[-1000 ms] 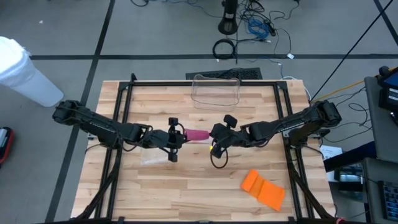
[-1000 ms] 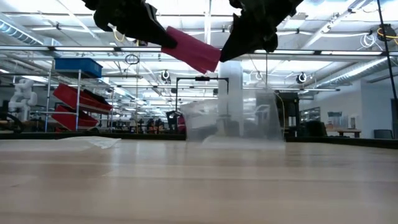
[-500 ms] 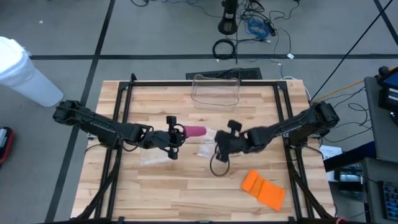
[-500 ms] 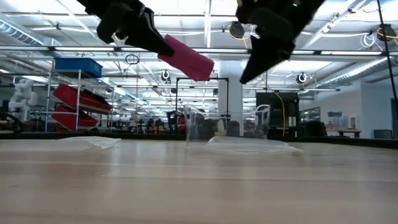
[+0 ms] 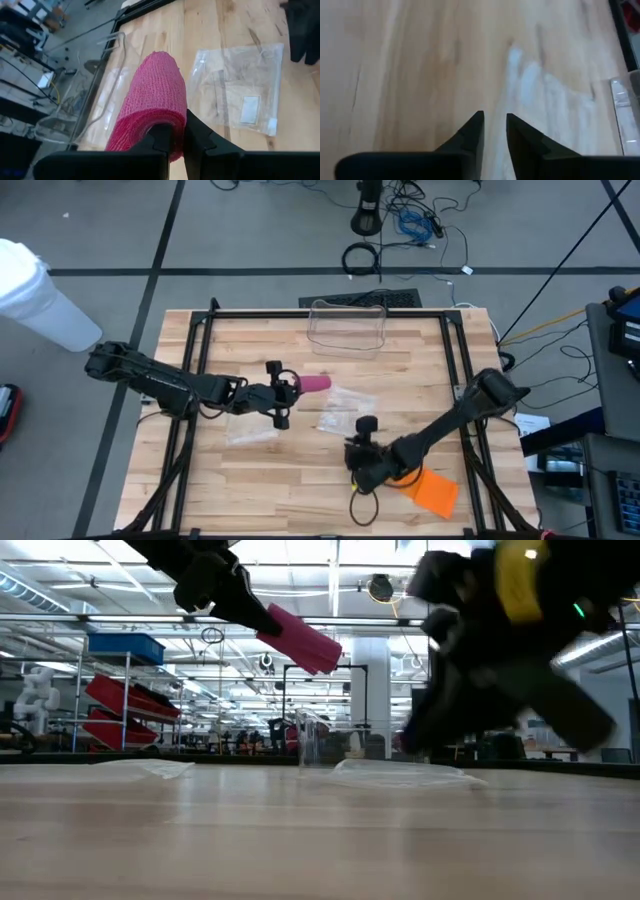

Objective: Roll bandage
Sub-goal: Put the pink bandage into the zip bag

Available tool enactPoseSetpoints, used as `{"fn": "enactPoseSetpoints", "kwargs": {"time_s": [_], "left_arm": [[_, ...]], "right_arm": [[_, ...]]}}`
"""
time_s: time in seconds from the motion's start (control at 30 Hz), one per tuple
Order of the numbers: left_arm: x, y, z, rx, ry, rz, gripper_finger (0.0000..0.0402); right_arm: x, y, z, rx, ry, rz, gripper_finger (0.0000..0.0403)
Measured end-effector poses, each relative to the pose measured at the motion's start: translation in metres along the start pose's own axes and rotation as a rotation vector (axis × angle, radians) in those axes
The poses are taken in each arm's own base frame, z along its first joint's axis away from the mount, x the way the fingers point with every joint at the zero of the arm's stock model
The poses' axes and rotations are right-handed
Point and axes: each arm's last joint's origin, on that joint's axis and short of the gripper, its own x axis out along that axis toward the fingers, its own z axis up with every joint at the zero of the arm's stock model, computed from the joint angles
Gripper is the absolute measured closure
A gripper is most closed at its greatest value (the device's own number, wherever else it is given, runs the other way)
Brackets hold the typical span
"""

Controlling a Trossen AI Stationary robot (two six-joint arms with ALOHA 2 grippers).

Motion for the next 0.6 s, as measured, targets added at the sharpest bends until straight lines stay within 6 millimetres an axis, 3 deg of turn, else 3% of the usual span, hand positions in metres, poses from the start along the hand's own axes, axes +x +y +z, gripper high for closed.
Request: {"fn": "enactPoseSetpoints", "kwargs": {"time_s": [0.13, 0.33, 0.47, 0.6], "left_arm": [[0.001, 0.002, -0.002, -0.003, 0.018, -0.005, 0.0375], [0.001, 0.001, -0.002, -0.003, 0.017, -0.007, 0.0375], [0.001, 0.001, -0.002, -0.002, 0.017, -0.008, 0.0375], [0.001, 0.001, -0.002, -0.001, 0.019, -0.009, 0.0375]], "right_arm": [[0.014, 0.01, -0.011, -0.032, 0.023, -0.089, 0.0293], [0.025, 0.005, -0.012, 0.084, 0.045, -0.103, 0.022], [0.031, -0.002, -0.011, 0.136, 0.062, -0.103, 0.0212], [0.036, -0.008, -0.011, 0.138, 0.076, -0.114, 0.0234]]}}
